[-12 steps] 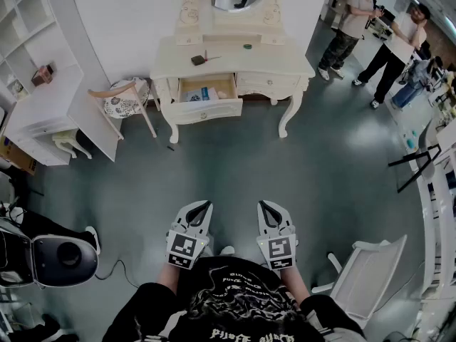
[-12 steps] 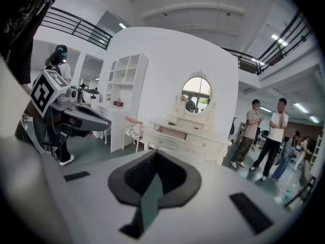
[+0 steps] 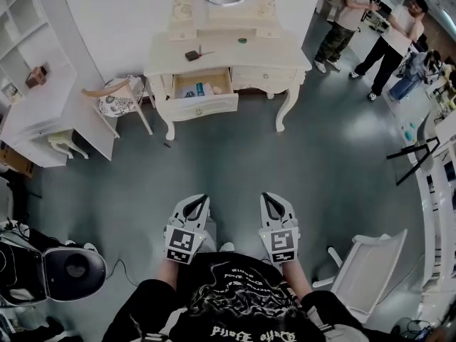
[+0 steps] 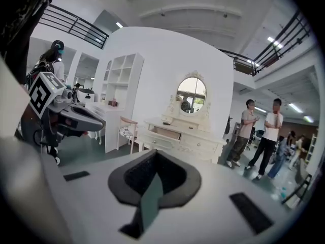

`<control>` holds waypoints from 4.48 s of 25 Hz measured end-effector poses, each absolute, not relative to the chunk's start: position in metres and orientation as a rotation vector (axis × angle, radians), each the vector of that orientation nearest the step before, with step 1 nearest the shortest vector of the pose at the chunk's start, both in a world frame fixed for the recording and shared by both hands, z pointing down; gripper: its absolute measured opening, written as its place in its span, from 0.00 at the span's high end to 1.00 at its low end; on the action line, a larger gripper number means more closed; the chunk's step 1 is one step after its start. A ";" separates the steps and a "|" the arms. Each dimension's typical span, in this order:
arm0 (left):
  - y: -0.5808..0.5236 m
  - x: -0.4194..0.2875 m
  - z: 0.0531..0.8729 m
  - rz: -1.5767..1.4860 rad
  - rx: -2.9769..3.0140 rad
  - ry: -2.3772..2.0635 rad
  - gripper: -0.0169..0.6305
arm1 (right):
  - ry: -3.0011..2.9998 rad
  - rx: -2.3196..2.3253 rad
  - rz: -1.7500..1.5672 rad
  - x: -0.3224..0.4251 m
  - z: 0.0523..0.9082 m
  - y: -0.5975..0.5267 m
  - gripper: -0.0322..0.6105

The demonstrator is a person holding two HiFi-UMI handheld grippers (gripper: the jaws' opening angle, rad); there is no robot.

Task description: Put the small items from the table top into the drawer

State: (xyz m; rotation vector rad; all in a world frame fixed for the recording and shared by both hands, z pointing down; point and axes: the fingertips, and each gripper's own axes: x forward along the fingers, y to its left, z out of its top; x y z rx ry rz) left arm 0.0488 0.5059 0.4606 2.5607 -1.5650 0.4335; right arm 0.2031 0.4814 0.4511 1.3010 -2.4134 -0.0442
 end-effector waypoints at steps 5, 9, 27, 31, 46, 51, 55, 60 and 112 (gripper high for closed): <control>0.484 0.046 0.464 0.449 2.569 -1.551 0.95 | -2.397 1.308 -0.047 0.204 0.452 0.463 0.94; 0.462 0.041 0.462 0.478 2.594 -1.544 0.95 | -2.378 1.317 -0.059 0.202 0.452 0.442 0.93; 0.333 -0.012 0.462 0.476 2.625 -1.481 0.95 | -2.321 1.354 -0.036 0.156 0.454 0.330 0.93; 0.306 -0.022 0.460 0.476 2.653 -1.436 0.95 | -2.311 1.375 -0.019 0.142 0.453 0.309 0.94; 0.251 -0.065 0.466 0.526 2.727 -1.343 0.95 | -2.256 1.407 -0.020 0.094 0.460 0.264 0.94; 0.243 -0.069 0.465 0.524 2.730 -1.333 0.95 | -2.254 1.420 -0.019 0.090 0.457 0.256 0.94; 0.238 -0.069 0.465 0.530 2.734 -1.328 0.95 | -2.261 1.438 0.008 0.091 0.458 0.250 0.94; 0.234 -0.070 0.468 0.538 2.725 -1.324 0.95 | -2.295 1.479 0.074 0.093 0.458 0.240 0.93; -0.006 0.043 0.481 0.544 2.453 -1.559 0.95 | -2.437 1.051 0.004 0.184 0.484 -0.033 0.93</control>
